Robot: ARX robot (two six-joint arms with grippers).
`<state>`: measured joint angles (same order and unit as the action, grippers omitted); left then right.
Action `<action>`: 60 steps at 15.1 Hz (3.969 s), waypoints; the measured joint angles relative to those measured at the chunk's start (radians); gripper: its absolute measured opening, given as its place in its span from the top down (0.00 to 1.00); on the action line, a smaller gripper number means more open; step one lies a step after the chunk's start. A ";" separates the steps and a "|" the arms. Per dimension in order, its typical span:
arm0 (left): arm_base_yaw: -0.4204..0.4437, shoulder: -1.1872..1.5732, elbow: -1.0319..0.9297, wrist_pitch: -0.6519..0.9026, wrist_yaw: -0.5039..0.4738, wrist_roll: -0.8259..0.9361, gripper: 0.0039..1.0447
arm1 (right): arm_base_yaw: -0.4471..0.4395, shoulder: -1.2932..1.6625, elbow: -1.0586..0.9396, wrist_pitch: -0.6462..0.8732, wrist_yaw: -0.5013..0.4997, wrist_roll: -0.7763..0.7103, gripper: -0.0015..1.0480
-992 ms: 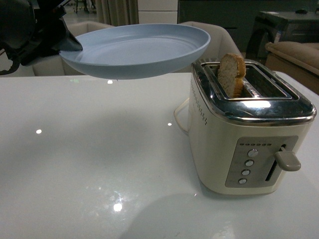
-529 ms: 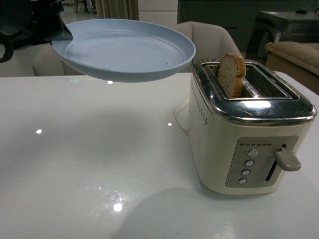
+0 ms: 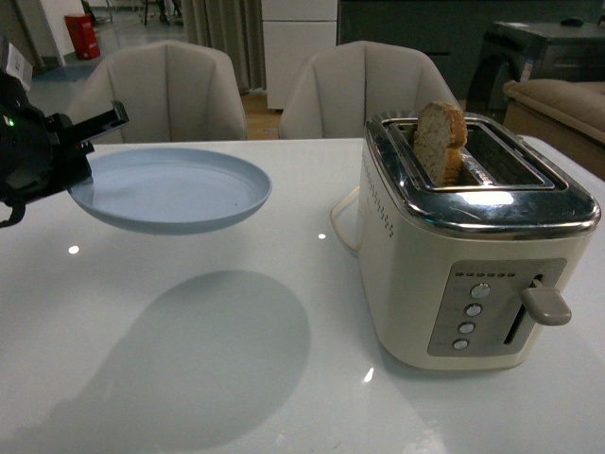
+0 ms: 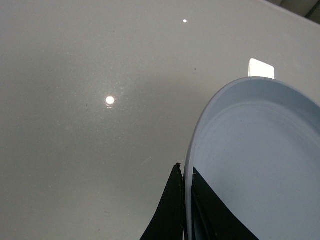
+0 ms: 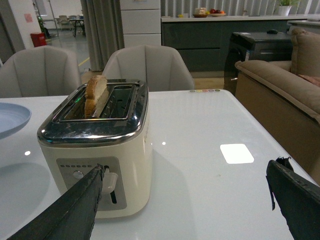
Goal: Left arm holds plate, right arm toasts bread
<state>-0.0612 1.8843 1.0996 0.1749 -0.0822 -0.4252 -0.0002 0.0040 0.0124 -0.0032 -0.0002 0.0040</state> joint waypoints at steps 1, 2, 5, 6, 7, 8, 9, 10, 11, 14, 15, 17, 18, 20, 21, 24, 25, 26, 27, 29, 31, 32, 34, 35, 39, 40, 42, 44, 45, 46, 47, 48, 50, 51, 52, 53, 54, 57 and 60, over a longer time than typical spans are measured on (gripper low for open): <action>0.005 0.023 0.000 0.011 0.002 -0.001 0.98 | 0.000 0.000 0.000 0.000 0.000 0.000 0.06; 0.005 0.045 0.000 0.023 -0.006 0.005 0.98 | 0.000 0.000 0.000 0.000 0.000 0.000 0.06; 0.013 0.109 -0.007 0.058 -0.014 0.006 0.98 | 0.000 0.000 0.000 0.000 0.000 0.000 0.06; 0.017 0.126 -0.013 0.059 -0.021 0.008 0.98 | 0.000 0.000 0.000 0.000 0.000 0.000 0.06; 0.018 0.141 -0.019 0.059 -0.028 0.011 0.98 | 0.000 0.000 0.000 0.000 0.000 0.000 0.06; 0.022 0.155 -0.021 0.060 -0.035 0.015 0.98 | 0.000 0.000 0.000 0.000 0.000 0.000 0.06; 0.026 0.172 -0.021 0.061 -0.049 0.025 0.98 | 0.000 0.000 0.000 0.000 0.000 0.000 0.06; 0.025 0.186 -0.017 0.054 -0.055 0.040 0.98 | 0.000 0.000 0.000 0.000 0.000 0.000 0.06; 0.026 0.197 -0.011 0.050 -0.062 0.049 0.98 | 0.000 0.000 0.000 0.000 0.000 0.000 0.06; 0.026 0.212 0.013 0.041 -0.084 0.064 0.98 | 0.000 0.000 0.000 0.000 0.000 0.000 0.06; 0.026 0.213 0.018 0.042 -0.095 0.073 0.98 | 0.000 0.000 0.000 0.000 0.000 0.000 0.06; 0.027 0.213 0.019 0.041 -0.108 0.100 0.93 | 0.000 0.000 0.000 0.000 0.000 0.000 0.06; 0.026 0.213 0.014 0.048 -0.122 0.123 0.83 | 0.000 0.000 0.000 0.000 0.000 0.000 0.06; 0.026 0.213 -0.024 0.063 -0.128 0.184 0.57 | 0.000 0.000 0.000 0.000 0.000 0.000 0.06; 0.025 0.212 -0.040 0.064 -0.129 0.214 0.43 | 0.000 0.000 0.000 0.000 0.000 0.000 0.06; 0.025 0.178 -0.043 0.063 -0.107 0.235 0.04 | 0.000 0.000 0.000 0.000 0.000 0.000 0.06; 0.025 0.167 -0.043 0.063 -0.103 0.235 0.07 | 0.000 0.000 0.000 0.000 0.000 0.000 0.06; 0.025 0.162 -0.043 0.062 -0.100 0.235 0.06 | 0.000 0.000 0.000 0.000 0.000 0.000 0.06; 0.021 0.154 -0.043 0.063 -0.094 0.237 0.06 | 0.000 0.000 0.000 0.000 0.000 0.000 0.06; 0.019 0.110 -0.043 0.067 -0.073 0.238 0.06 | 0.000 0.000 0.000 0.000 0.000 0.000 0.06; 0.010 0.015 -0.043 0.112 -0.057 0.245 0.06 | 0.000 0.000 0.000 0.000 0.000 0.000 0.06; 0.001 -0.049 -0.043 0.142 -0.056 0.267 0.06 | 0.000 0.000 0.000 0.000 0.000 0.000 0.06; -0.016 -0.167 -0.034 0.156 -0.045 0.310 0.06 | 0.000 0.000 0.000 0.000 0.000 0.000 0.06; -0.030 -0.228 -0.031 0.157 -0.043 0.331 0.06 | 0.000 0.000 0.000 0.000 0.000 0.000 0.06; -0.104 -0.401 -0.010 0.122 -0.037 0.404 0.06 | 0.000 0.000 0.000 0.000 0.000 0.000 0.06; -0.120 -0.414 -0.008 0.124 -0.044 0.425 0.06 | 0.000 0.000 0.000 0.000 0.000 0.000 0.06; -0.122 -0.428 -0.060 0.252 -0.082 0.451 0.16 | 0.000 0.000 0.000 0.000 0.000 0.000 0.06; -0.080 -0.569 -0.323 0.392 -0.063 0.433 0.43 | 0.000 0.000 0.000 0.000 0.000 0.000 0.06; -0.063 -0.609 -0.400 0.434 -0.055 0.432 0.54 | 0.000 0.000 0.000 0.000 0.000 0.000 0.06; -0.054 -0.647 -0.476 0.463 -0.044 0.431 0.64 | 0.000 0.000 0.000 0.000 0.000 0.000 0.06; -0.045 -0.684 -0.560 0.489 -0.027 0.432 0.77 | 0.000 0.000 0.000 0.000 0.000 0.000 0.06; -0.038 -0.732 -0.641 0.511 -0.010 0.432 0.91 | 0.000 0.000 0.000 0.000 0.000 0.000 0.06; -0.011 -0.814 -0.747 0.546 0.002 0.428 0.99 | 0.000 0.000 0.000 0.000 0.000 0.000 0.06; -0.005 -0.853 -0.793 0.550 0.009 0.428 0.99 | 0.000 0.000 0.000 0.000 0.000 0.000 0.06; 0.027 -0.890 -0.835 0.549 0.065 0.428 0.99 | 0.000 0.000 0.000 0.000 0.000 0.000 0.06; 0.058 -0.924 -0.870 0.546 0.078 0.428 0.99 | 0.000 0.000 0.000 0.000 0.001 0.000 0.06; 0.067 -0.961 -0.898 0.540 0.074 0.426 0.99 | 0.000 0.000 0.000 0.000 0.000 0.000 0.06; 0.061 -1.067 -0.965 0.500 0.081 0.426 0.99 | 0.000 0.000 0.000 0.000 0.000 0.000 0.06; 0.061 -1.174 -1.013 0.442 0.081 0.426 0.99 | 0.000 0.000 0.000 0.000 0.000 0.000 0.06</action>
<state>-0.0002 0.7101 0.0868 0.6170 -0.0013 0.0013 -0.0002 0.0040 0.0124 -0.0032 0.0002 0.0036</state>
